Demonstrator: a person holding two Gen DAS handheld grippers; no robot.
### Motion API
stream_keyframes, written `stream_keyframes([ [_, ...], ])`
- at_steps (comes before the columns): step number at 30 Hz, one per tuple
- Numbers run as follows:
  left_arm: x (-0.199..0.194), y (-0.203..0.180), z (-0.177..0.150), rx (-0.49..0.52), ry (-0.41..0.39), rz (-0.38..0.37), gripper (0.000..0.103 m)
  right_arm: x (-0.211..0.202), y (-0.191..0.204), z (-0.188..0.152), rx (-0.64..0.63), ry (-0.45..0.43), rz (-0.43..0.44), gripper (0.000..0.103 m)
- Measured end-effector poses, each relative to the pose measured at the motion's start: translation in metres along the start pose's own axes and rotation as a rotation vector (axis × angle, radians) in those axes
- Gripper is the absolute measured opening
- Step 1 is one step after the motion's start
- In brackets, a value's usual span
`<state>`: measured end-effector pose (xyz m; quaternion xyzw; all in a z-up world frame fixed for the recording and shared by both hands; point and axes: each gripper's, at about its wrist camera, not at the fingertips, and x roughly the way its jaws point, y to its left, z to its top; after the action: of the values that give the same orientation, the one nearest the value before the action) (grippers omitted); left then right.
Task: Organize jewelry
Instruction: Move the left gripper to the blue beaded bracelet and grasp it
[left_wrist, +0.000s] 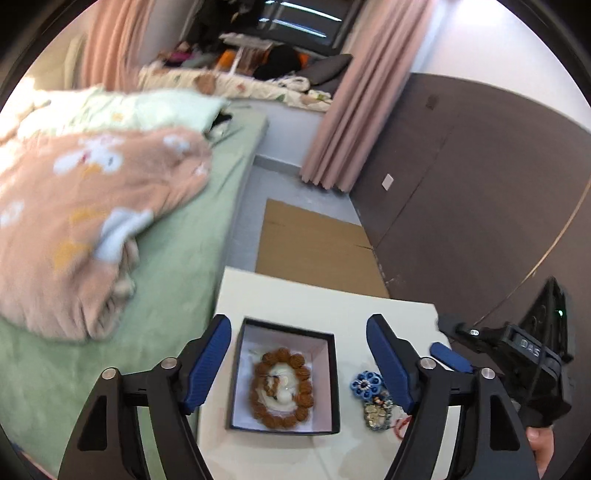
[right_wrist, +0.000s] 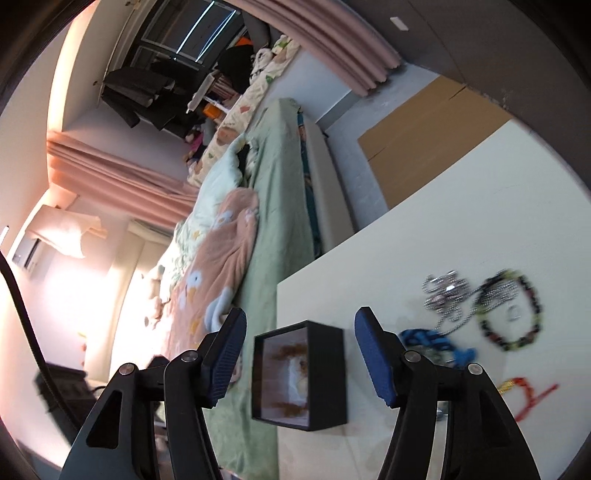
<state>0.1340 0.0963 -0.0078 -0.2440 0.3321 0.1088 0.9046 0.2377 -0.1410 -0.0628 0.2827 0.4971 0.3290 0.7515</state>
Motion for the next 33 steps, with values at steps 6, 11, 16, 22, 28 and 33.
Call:
stream_keyframes([
  [6, 0.006, -0.001, -0.008, -0.026, 0.048, 0.039, 0.077, -0.032, -0.01, 0.006, -0.019, -0.026, -0.024, 0.062],
  [11, 0.019, -0.024, -0.022, 0.017, 0.15, 0.064, 0.079, -0.048, -0.021, 0.007, -0.047, -0.015, -0.08, 0.062],
  [16, 0.029, -0.055, -0.035, 0.141, 0.251, 0.103, 0.079, -0.059, -0.034, 0.001, -0.063, -0.005, -0.152, 0.062],
  [22, 0.021, -0.086, -0.042, 0.225, 0.264, 0.072, 0.086, -0.084, -0.055, 0.005, -0.034, -0.057, -0.193, 0.062],
  [28, 0.023, -0.109, -0.046, 0.287, 0.266, 0.019, 0.087, -0.097, -0.068, 0.011, 0.02, -0.087, -0.206, 0.062],
  [33, 0.039, -0.116, -0.048, 0.287, 0.285, -0.054, 0.087, -0.088, -0.07, 0.01, -0.013, -0.043, -0.266, 0.062],
])
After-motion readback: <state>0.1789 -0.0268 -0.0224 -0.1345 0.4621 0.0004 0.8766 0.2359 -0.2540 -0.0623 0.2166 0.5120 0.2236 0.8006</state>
